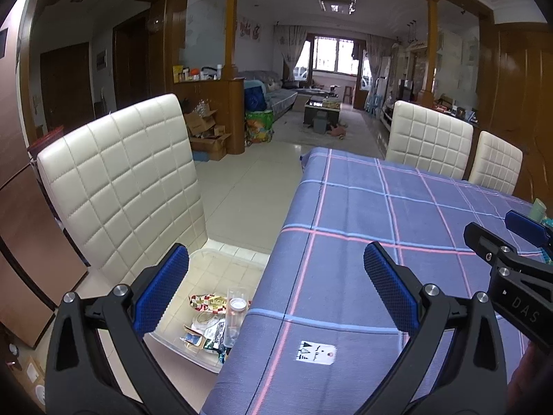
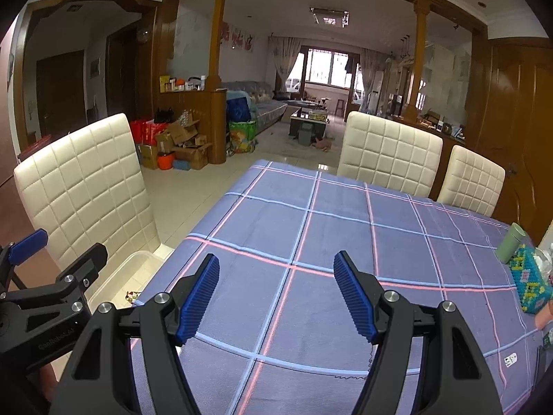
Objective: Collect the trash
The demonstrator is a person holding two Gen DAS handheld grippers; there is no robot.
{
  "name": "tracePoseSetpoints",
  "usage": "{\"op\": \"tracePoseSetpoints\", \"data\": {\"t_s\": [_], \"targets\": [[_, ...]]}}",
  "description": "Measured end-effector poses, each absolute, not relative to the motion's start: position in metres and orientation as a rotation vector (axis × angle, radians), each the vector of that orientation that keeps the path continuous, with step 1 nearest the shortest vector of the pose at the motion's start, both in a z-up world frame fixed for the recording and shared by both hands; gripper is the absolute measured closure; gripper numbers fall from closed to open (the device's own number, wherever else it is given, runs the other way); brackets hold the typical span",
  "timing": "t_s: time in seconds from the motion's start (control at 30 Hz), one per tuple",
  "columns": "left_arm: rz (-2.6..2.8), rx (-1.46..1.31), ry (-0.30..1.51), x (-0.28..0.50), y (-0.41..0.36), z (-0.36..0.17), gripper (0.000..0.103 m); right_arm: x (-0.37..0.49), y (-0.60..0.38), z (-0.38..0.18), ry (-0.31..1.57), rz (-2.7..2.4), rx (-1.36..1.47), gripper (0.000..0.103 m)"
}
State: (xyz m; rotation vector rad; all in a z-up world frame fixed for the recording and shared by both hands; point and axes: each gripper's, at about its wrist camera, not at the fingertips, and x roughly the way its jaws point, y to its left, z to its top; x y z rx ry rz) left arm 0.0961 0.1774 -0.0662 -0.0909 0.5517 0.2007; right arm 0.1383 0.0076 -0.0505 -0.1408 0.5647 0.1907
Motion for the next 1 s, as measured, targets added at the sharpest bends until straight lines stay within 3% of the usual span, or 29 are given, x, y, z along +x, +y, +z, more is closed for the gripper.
{"op": "tracePoseSetpoints", "data": {"t_s": [1.0], "targets": [[0.169,-0.020,0.483,0.086,0.137,-0.041,0.003,0.120,-0.028,-0.037,0.509,0.136,-0.084,0.036]]}}
